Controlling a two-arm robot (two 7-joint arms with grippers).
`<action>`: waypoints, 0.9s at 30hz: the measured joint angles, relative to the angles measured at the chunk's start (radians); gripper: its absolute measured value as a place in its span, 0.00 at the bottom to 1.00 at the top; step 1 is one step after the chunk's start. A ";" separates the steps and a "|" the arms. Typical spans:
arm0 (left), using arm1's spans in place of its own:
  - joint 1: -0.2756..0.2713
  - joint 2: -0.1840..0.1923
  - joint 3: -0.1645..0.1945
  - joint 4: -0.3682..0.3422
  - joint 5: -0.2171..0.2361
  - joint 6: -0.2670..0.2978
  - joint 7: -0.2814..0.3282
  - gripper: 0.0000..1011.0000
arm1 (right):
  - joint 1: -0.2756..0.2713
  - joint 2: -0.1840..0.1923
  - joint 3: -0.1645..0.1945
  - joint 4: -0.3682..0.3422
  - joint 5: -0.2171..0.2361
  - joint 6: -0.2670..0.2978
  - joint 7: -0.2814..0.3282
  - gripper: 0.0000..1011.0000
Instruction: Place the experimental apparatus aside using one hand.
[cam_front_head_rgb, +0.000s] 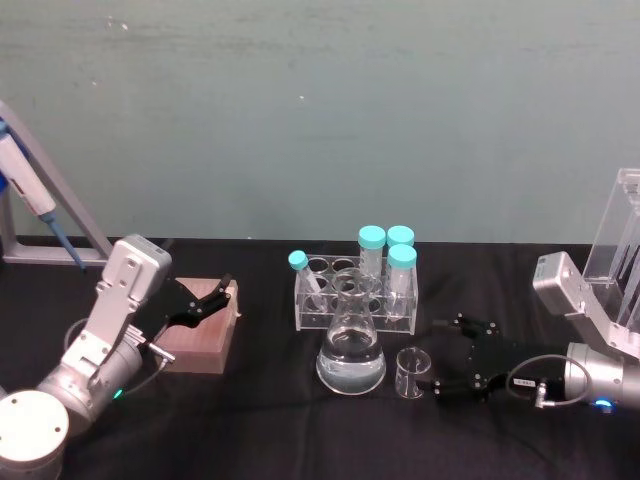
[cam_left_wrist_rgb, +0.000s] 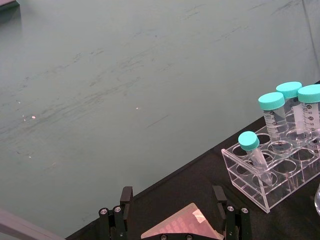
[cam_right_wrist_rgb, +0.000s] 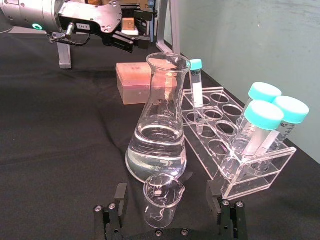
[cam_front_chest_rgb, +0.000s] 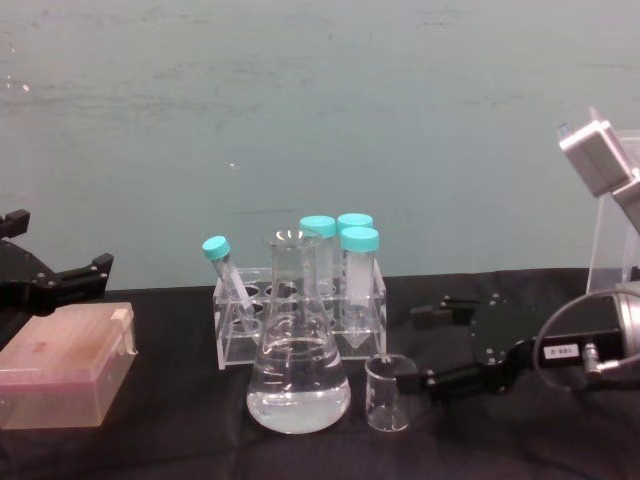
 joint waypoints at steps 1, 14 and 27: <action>0.000 0.000 0.000 0.000 0.000 0.000 0.000 0.99 | 0.003 -0.003 -0.001 0.006 0.000 -0.001 0.001 0.99; 0.000 0.000 0.000 0.000 0.000 0.000 0.000 0.99 | 0.038 -0.039 -0.016 0.090 -0.017 -0.013 0.017 0.99; 0.000 0.000 0.000 0.000 0.000 0.000 0.000 0.99 | 0.050 -0.058 -0.018 0.124 -0.032 -0.018 0.024 0.99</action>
